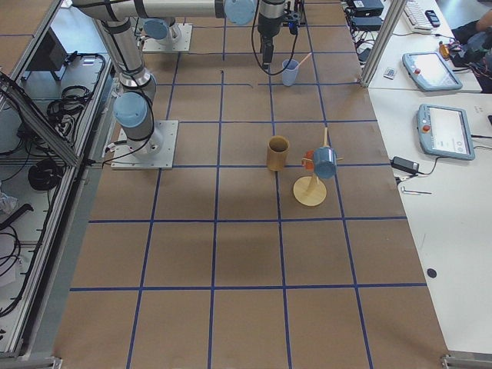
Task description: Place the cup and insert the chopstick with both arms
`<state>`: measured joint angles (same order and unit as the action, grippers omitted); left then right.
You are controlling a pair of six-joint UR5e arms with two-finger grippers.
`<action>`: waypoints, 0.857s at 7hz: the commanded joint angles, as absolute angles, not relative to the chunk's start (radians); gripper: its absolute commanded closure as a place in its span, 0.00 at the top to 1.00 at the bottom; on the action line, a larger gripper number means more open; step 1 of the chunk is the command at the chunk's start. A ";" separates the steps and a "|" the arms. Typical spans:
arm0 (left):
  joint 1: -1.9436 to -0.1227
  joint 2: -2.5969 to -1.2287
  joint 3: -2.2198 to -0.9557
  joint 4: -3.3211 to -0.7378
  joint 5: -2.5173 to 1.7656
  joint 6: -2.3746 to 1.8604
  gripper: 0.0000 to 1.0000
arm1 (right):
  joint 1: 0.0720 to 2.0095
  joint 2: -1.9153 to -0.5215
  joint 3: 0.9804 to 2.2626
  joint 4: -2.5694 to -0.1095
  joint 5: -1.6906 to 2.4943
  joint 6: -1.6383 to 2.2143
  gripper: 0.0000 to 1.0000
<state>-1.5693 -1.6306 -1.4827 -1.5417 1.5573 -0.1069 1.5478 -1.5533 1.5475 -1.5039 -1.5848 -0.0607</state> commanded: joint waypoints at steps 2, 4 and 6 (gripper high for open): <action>-1.569 -1.631 -1.483 -1.539 1.559 -0.106 1.00 | 1.516 -1.592 1.585 -1.505 -1.588 -0.081 1.00; -1.571 -1.631 -1.483 -1.537 1.557 -0.107 1.00 | 1.516 -1.594 1.585 -1.505 -1.586 -0.080 1.00; -1.571 -1.631 -1.485 -1.534 1.557 -0.107 1.00 | 1.517 -1.594 1.585 -1.503 -1.588 -0.080 1.00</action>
